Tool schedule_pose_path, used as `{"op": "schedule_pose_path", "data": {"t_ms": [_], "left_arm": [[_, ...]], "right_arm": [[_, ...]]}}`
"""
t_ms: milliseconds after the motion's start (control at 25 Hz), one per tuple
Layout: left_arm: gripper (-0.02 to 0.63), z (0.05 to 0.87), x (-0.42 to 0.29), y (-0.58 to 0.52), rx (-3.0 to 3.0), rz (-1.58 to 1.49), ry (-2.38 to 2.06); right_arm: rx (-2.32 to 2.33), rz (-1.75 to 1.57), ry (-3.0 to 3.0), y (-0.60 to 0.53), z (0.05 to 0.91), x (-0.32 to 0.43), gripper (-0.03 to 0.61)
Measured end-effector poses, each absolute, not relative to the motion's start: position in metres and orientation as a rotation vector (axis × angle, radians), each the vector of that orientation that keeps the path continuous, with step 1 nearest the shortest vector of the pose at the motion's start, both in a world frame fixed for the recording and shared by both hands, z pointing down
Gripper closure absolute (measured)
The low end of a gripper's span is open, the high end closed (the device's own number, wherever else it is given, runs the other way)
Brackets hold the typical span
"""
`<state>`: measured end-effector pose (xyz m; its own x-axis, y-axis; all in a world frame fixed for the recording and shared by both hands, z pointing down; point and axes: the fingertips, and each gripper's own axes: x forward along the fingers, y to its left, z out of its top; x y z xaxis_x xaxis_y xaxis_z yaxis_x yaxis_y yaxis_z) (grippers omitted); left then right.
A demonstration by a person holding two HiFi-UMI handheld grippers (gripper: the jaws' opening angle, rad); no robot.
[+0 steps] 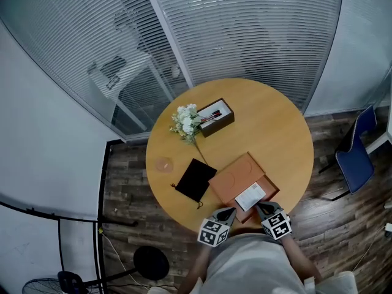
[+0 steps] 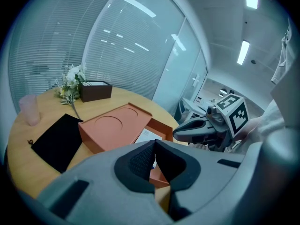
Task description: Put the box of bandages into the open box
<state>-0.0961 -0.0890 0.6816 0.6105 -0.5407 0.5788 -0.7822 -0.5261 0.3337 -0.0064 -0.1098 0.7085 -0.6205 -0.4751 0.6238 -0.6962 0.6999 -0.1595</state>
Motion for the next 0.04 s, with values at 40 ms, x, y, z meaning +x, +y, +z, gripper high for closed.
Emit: {"op": "schedule_pose_path", "data": {"t_ms": [40], "left_arm": [[0.603,0.6825,-0.0953,-0.0894,2.262,0.554,-1.037]], "right_arm": [[0.895,0.530,-2.355,-0.1105,0.7080,-0.0058,0.580]]}}
